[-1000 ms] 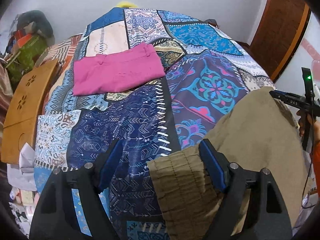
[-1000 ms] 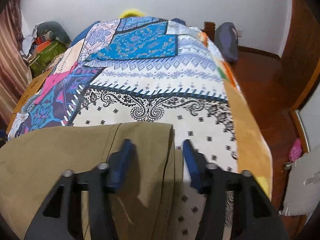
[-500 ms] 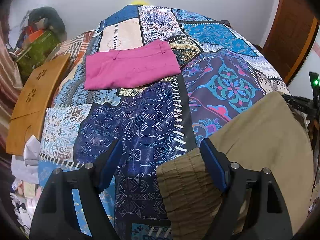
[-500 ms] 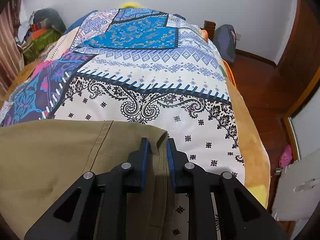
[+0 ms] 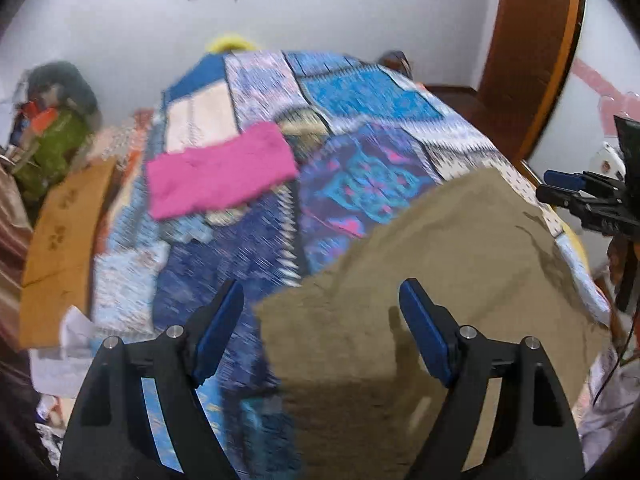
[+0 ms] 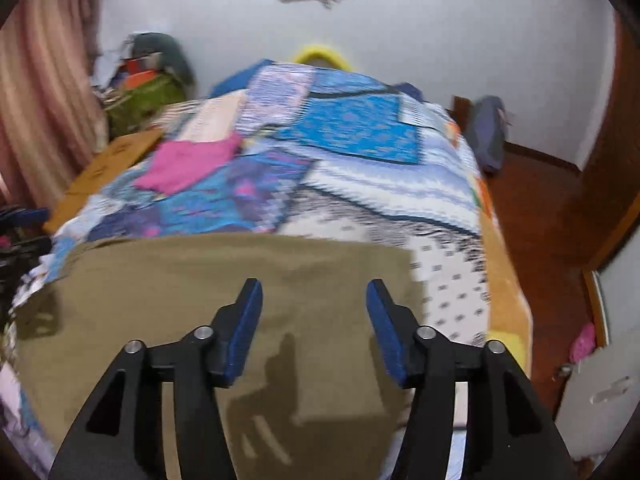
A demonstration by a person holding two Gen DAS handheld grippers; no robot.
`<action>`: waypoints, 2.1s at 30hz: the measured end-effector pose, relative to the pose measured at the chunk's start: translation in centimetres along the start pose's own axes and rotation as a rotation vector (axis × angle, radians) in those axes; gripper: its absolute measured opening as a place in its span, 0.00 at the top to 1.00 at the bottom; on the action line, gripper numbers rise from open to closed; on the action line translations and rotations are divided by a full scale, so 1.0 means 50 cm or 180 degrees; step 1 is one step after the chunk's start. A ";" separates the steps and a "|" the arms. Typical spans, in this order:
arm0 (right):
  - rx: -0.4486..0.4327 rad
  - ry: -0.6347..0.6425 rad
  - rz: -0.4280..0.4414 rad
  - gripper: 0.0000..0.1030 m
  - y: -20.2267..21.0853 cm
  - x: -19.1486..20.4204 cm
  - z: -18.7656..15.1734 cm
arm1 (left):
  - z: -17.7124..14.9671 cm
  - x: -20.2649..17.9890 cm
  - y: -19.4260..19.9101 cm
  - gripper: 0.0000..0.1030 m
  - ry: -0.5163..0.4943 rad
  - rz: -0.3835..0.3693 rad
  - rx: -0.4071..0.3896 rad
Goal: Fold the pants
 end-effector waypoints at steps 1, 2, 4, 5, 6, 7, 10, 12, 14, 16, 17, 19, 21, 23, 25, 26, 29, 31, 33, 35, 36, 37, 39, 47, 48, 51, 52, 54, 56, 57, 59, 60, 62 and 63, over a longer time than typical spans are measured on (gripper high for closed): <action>0.0025 -0.0010 0.0041 0.46 -0.002 0.014 -0.012 | -0.007 -0.012 -0.013 0.22 0.0008 -0.0062 0.0063; 0.0061 -0.0035 0.0076 0.46 -0.005 0.025 -0.027 | -0.017 -0.020 -0.026 0.22 0.0008 -0.0090 0.0129; 0.0186 -0.0076 0.0123 0.45 -0.016 0.042 -0.059 | -0.041 -0.029 -0.048 0.22 -0.0004 -0.0092 0.0275; 0.0278 -0.0103 0.0134 0.46 -0.027 0.044 -0.081 | -0.053 -0.030 -0.052 0.22 -0.0001 -0.0091 0.0308; 0.0382 -0.0122 0.0129 0.45 -0.038 0.047 -0.108 | -0.066 -0.028 -0.051 0.22 0.0020 -0.0089 0.0312; 0.0450 -0.0139 0.0132 0.45 -0.046 0.046 -0.129 | -0.076 -0.025 -0.048 0.21 0.0052 -0.0109 0.0304; 0.0462 -0.0240 0.0149 0.44 -0.034 0.040 -0.182 | -0.102 -0.017 -0.025 0.21 0.0138 -0.0163 0.0267; 0.0463 -0.0349 0.0145 0.44 -0.010 0.022 -0.195 | -0.115 -0.010 -0.004 0.21 0.0123 -0.0137 0.0239; 0.0463 -0.0409 0.0071 0.44 0.006 0.007 -0.204 | -0.128 -0.001 0.015 0.20 0.0109 -0.0071 0.0230; 0.0470 -0.0472 -0.0001 0.44 0.024 -0.012 -0.222 | -0.143 0.006 0.037 0.19 0.0104 -0.0020 0.0197; 0.0465 -0.0512 -0.0022 0.43 0.034 -0.020 -0.233 | -0.150 0.014 0.048 0.19 0.0115 0.0030 0.0188; 0.0484 -0.0574 -0.0061 0.43 0.053 -0.035 -0.249 | -0.164 0.032 0.067 0.19 0.0149 0.0149 0.0189; 0.0487 -0.0598 -0.0163 0.43 0.069 -0.051 -0.263 | -0.177 0.047 0.090 0.19 0.0213 0.0175 0.0166; 0.0468 -0.0638 -0.0223 0.43 0.083 -0.060 -0.265 | -0.185 0.058 0.109 0.19 0.0247 0.0209 0.0147; 0.0414 -0.0674 -0.0251 0.43 0.097 -0.064 -0.260 | -0.184 0.067 0.132 0.19 0.0277 0.0264 0.0091; 0.0366 -0.0682 -0.0256 0.43 0.107 -0.064 -0.254 | -0.183 0.069 0.141 0.19 0.0303 0.0261 0.0059; 0.0150 -0.0670 -0.0236 0.43 0.140 -0.050 -0.221 | -0.177 0.063 0.168 0.14 0.0481 0.0099 -0.0048; -0.0007 -0.0614 -0.0191 0.43 0.162 -0.029 -0.196 | -0.178 0.046 0.180 0.09 0.0681 -0.0106 -0.0116; -0.0141 -0.0516 -0.0146 0.43 0.178 0.001 -0.173 | -0.182 0.022 0.179 0.08 0.0835 -0.0339 -0.0134; -0.0223 -0.0413 -0.0084 0.41 0.180 0.031 -0.158 | -0.195 -0.011 0.169 0.08 0.0962 -0.0568 -0.0065; -0.0271 -0.0334 -0.0043 0.39 0.179 0.055 -0.150 | -0.205 -0.024 0.165 0.08 0.1001 -0.0644 -0.0022; -0.0292 -0.0293 -0.0026 0.38 0.179 0.065 -0.150 | -0.214 -0.039 0.159 0.08 0.1032 -0.0712 0.0019; -0.0305 -0.0186 0.0034 0.38 0.165 0.100 -0.146 | -0.230 -0.063 0.148 0.08 0.1066 -0.0807 0.0090; -0.0092 -0.0085 0.0230 0.38 0.068 0.182 -0.162 | -0.262 -0.121 0.115 0.07 0.1413 -0.1319 0.0194; -0.0043 -0.0081 0.0244 0.38 0.053 0.189 -0.166 | -0.258 -0.122 0.114 0.07 0.1413 -0.1302 0.0171; 0.0071 -0.0054 0.0249 0.38 0.023 0.206 -0.183 | -0.252 -0.126 0.109 0.04 0.1495 -0.1364 0.0152; 0.0108 -0.0046 0.0242 0.38 0.015 0.209 -0.190 | -0.247 -0.128 0.107 0.04 0.1533 -0.1409 0.0138; 0.0207 -0.0049 0.0253 0.38 -0.004 0.209 -0.205 | -0.237 -0.130 0.102 0.04 0.1589 -0.1482 0.0119; 0.0254 -0.0122 0.0311 0.38 -0.010 0.207 -0.212 | -0.225 -0.131 0.092 0.04 0.1670 -0.1560 0.0102; 0.0256 -0.0157 0.0345 0.37 -0.010 0.205 -0.214 | -0.220 -0.131 0.088 0.04 0.1723 -0.1597 0.0091; 0.0268 -0.0161 0.0370 0.37 -0.008 0.207 -0.215 | -0.208 -0.127 0.076 0.04 0.1803 -0.1643 0.0103; 0.0273 -0.0144 0.0369 0.37 -0.007 0.208 -0.216 | -0.200 -0.125 0.067 0.04 0.1816 -0.1636 0.0124; 0.0275 -0.0110 0.0354 0.37 -0.007 0.211 -0.218 | -0.187 -0.118 0.056 0.04 0.1873 -0.1624 0.0088; 0.0272 -0.0089 0.0344 0.37 -0.006 0.212 -0.220 | -0.181 -0.116 0.050 0.04 0.1890 -0.1607 0.0089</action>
Point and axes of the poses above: each gripper's, at about its wrist camera, not at the fingertips, and y roughly against the way its jaws point, x to its left, z to its top, the point moved 10 cm from there along -y, roughly the way its jaws point, and after that the axes turned 12 degrees about -y, right-handed, at the moved point
